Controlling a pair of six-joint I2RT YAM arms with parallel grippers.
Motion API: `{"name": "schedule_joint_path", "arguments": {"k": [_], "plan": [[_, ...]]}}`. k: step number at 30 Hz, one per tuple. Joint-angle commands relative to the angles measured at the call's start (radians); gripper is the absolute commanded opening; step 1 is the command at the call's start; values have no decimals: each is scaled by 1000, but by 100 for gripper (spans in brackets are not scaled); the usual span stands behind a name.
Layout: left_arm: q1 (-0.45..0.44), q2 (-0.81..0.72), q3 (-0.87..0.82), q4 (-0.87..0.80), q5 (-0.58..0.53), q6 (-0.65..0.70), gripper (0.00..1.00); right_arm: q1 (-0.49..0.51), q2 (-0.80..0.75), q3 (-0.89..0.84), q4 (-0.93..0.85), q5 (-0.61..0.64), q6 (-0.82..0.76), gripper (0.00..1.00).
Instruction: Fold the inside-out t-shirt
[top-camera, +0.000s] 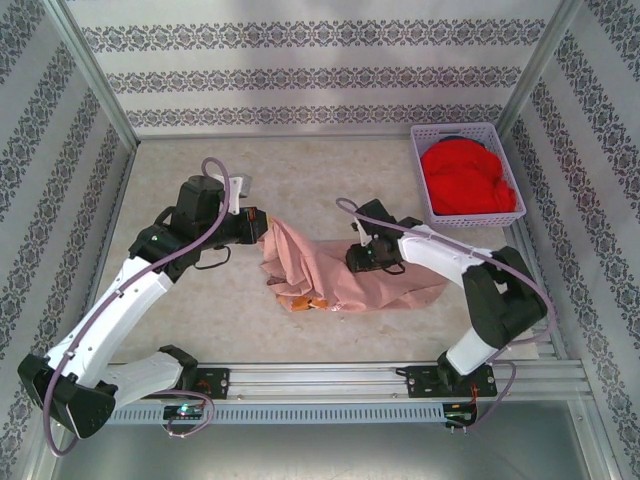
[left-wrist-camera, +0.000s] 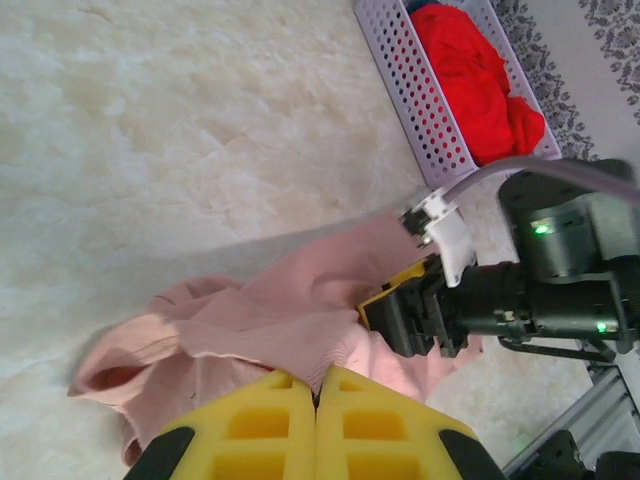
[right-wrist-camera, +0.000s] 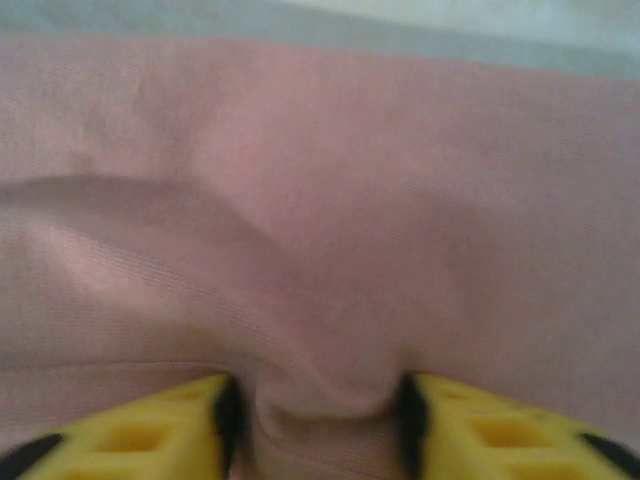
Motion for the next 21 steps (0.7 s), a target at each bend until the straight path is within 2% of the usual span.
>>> {"name": "schedule_joint_path", "arguments": {"k": [1,3,4,7,10,13,16,19,21], "plan": [[29,-31,0,27,-78,2,0,-10,-28,69,16,33,-32,19],[57,-25,16,47,-126,-9,0,-27,-62,125,24,77,-64,2],[73,-16,26,63,-150,-10,0,-38,-72,159,33,95,-78,0],[160,39,101,121,-212,-12,0,-99,-63,332,45,103,-113,0],[266,102,278,151,-150,-33,0,-136,-45,562,19,94,-140,0],[273,98,450,115,-76,29,0,-129,-87,670,-7,98,-176,0],[273,34,422,42,18,65,0,-110,-179,578,-24,101,-176,3],[273,-64,220,-42,170,62,0,-62,-277,366,-34,102,-172,8],[270,-151,14,-71,272,7,0,-10,-337,212,-44,103,-151,16]]}}
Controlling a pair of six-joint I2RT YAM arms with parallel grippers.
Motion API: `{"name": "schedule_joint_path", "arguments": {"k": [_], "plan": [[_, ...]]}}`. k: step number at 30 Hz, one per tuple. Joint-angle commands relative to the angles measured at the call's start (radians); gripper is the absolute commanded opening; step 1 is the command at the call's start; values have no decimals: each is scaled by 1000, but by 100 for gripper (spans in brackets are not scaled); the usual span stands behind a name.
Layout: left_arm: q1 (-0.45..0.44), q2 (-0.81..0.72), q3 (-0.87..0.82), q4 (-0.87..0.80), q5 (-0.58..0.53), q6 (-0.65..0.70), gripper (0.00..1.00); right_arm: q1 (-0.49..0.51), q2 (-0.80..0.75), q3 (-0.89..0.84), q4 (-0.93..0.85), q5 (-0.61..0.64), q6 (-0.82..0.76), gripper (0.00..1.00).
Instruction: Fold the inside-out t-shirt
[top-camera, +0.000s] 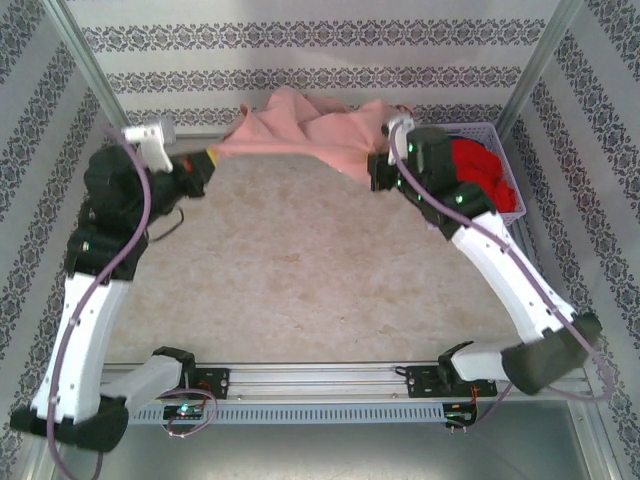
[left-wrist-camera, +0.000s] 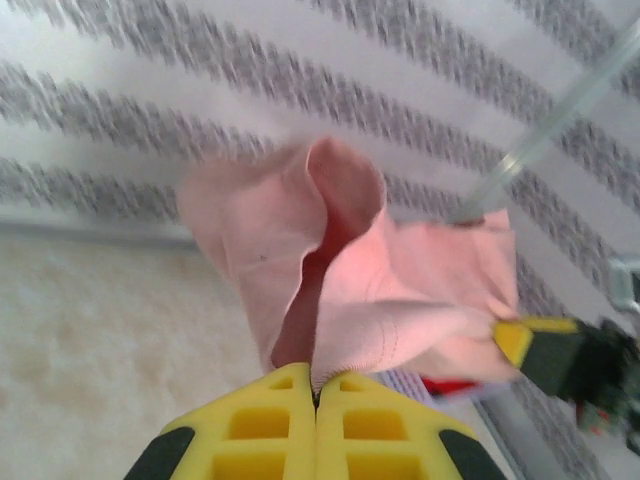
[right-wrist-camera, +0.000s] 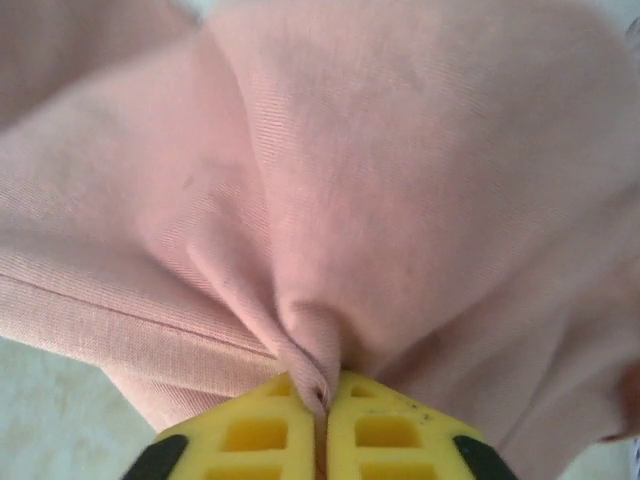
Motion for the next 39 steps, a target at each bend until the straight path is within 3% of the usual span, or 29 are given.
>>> {"name": "schedule_joint_path", "arguments": {"k": [1,2,3,4,5,8,11,15,18,22,24,28,31,34,36,38,39], "plan": [[-1,-78,-295,-134,197,-59,0,63,-26,-227,-96,20,17,23],[-3,-127,-414,-124,212,-117,13,77,-40,-297,-98,7,49,34],[-3,-169,-524,-112,216,-170,35,87,-47,-357,-99,-9,78,43],[-3,-198,-600,-107,202,-202,48,91,-50,-398,-96,-9,105,48],[-3,-222,-662,-107,163,-231,58,92,-49,-430,-83,-13,121,50],[-8,-234,-731,-35,34,-275,73,92,-21,-431,-35,-42,135,62],[-53,-128,-717,121,-58,-276,76,83,56,-376,8,-29,152,67],[-193,192,-577,296,-133,-167,78,-12,222,-279,21,-65,202,67],[-273,439,-422,280,-164,-71,78,-64,299,-255,58,-100,226,68],[-336,650,-255,247,-220,11,82,-67,388,-191,10,11,194,68],[-351,746,-183,250,-228,26,82,-73,430,-183,47,0,198,68],[-359,914,-61,235,-249,39,77,-75,519,-119,87,-70,213,68],[-359,1032,19,258,-239,36,64,-74,581,-77,121,-85,220,61],[-353,1101,63,289,-233,32,36,-76,619,-55,160,-118,228,32],[-342,1067,34,326,-216,41,12,-86,596,-56,175,-120,209,10],[-327,964,-47,374,-196,50,0,-96,528,-77,198,-136,174,0],[-321,884,-107,402,-191,60,0,-99,478,-101,215,-154,159,0]]}}
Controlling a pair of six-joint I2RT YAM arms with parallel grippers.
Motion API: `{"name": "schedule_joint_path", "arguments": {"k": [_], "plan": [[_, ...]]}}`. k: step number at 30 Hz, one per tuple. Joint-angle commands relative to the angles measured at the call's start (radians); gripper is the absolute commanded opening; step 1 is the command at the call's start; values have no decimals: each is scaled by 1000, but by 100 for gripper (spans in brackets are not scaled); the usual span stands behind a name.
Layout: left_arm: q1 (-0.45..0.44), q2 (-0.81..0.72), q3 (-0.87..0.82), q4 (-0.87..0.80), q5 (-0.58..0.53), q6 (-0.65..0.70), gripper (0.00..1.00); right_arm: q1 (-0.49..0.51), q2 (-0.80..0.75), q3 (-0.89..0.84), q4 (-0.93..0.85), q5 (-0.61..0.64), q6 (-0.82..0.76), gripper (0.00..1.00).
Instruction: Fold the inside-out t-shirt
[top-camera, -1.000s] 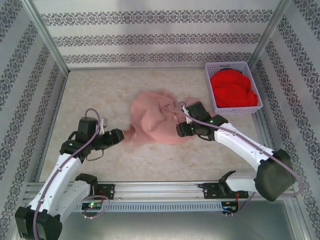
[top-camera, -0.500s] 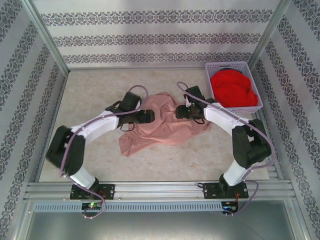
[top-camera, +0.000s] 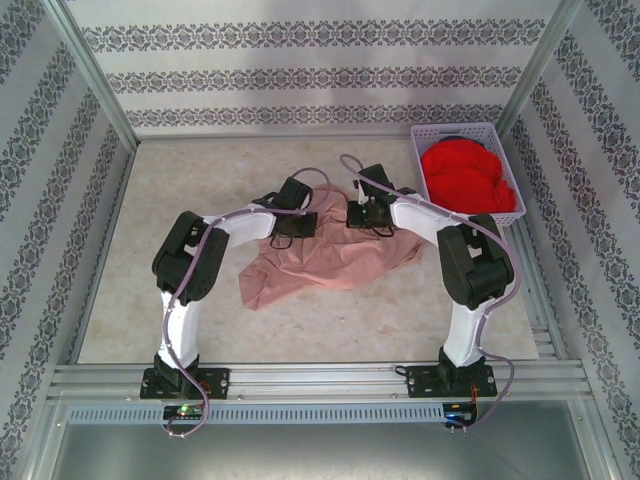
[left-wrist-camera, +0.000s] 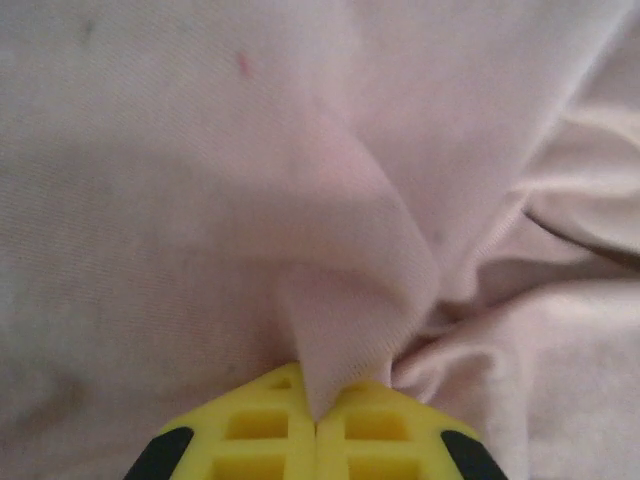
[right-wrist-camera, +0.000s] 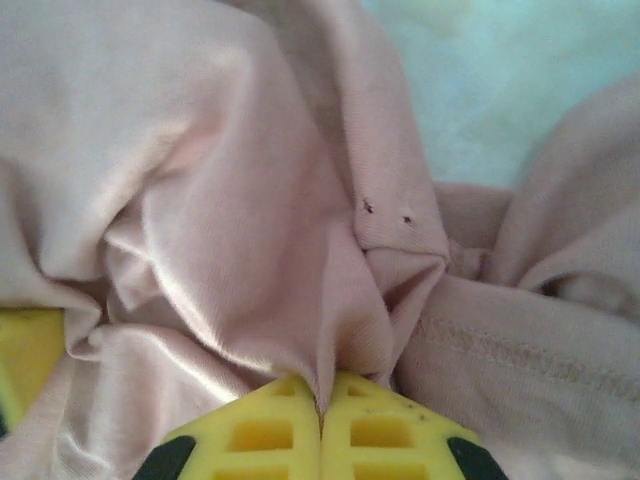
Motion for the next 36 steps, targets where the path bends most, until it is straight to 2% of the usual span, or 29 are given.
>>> {"name": "schedule_joint_path", "arguments": {"k": [1,4,6,11,13,14,15,17,18,20,25,29,34,36], "plan": [[18,-234,-136,92,25,41,0,-17,-161,-37,77,-66,-50,0],[19,-490,-321,82,25,49,0,-15,-318,-133,83,-153,-66,0],[19,-640,-449,18,19,14,0,-10,-413,-228,74,-195,-53,0],[17,-902,-689,-102,23,-120,0,27,-592,-456,109,-250,-2,0],[17,-949,-745,-111,41,-149,5,50,-606,-508,147,-281,10,0],[16,-955,-762,-107,52,-154,12,66,-598,-520,156,-287,0,0],[16,-951,-767,-100,61,-149,28,84,-583,-522,156,-293,-15,0],[15,-929,-739,-104,61,-110,49,115,-548,-506,147,-304,-45,0],[12,-912,-714,-106,53,-80,57,130,-533,-500,156,-313,-55,0],[1,-876,-662,-106,35,-17,64,145,-516,-480,176,-323,-62,0],[-15,-729,-519,-34,44,115,73,123,-543,-438,262,-372,-67,0],[-15,-609,-406,-37,126,194,77,62,-564,-403,325,-482,-46,0],[-17,-575,-328,19,330,213,80,20,-549,-321,318,-600,-33,0],[-17,-579,-321,58,377,205,80,18,-548,-288,298,-631,-47,0]]}}
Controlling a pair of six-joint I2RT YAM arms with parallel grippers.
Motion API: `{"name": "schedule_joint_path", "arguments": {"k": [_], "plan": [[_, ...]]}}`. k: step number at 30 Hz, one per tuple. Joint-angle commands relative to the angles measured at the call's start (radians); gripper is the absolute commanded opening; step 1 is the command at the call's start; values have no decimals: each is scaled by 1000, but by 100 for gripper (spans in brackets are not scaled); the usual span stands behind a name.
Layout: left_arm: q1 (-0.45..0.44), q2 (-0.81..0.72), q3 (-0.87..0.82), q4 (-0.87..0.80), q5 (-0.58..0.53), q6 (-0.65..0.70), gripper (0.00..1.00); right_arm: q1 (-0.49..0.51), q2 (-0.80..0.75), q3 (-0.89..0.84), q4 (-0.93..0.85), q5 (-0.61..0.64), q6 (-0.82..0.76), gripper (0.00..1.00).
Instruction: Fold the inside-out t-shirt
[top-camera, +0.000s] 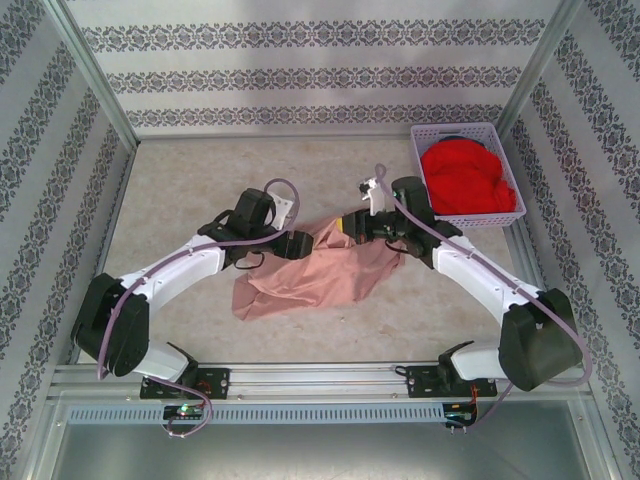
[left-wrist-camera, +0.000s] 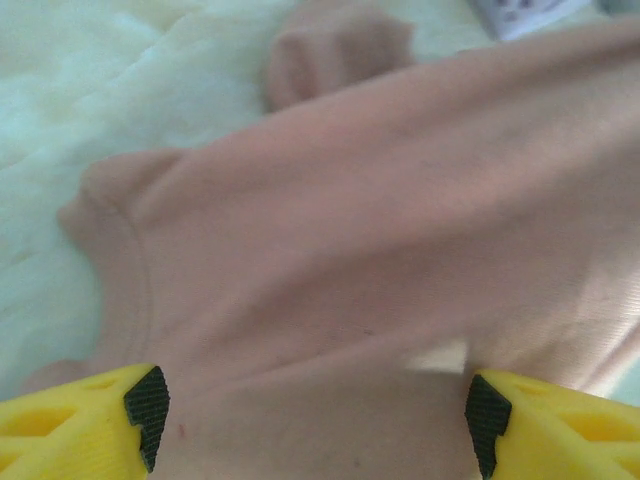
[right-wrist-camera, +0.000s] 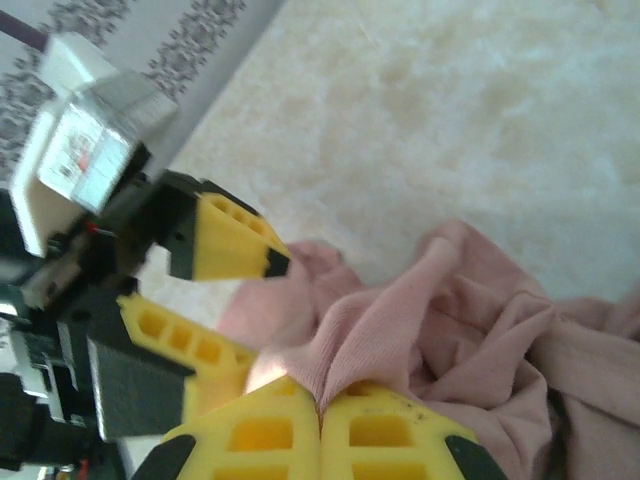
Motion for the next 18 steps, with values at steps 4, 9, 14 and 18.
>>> {"name": "schedule_joint_path", "arguments": {"k": [4,9,14,18], "plan": [[-15,8,49,113,178,41,79,-5,-18,94,-7,-140,-39,0],[-14,31,86,137,212,36,64,-8,-44,147,-40,-143,-74,0],[-12,34,141,161,203,-4,18,-24,-67,239,-58,-128,-92,0],[1,-59,170,139,84,-12,0,-26,-84,354,-126,-34,-114,0]]}}
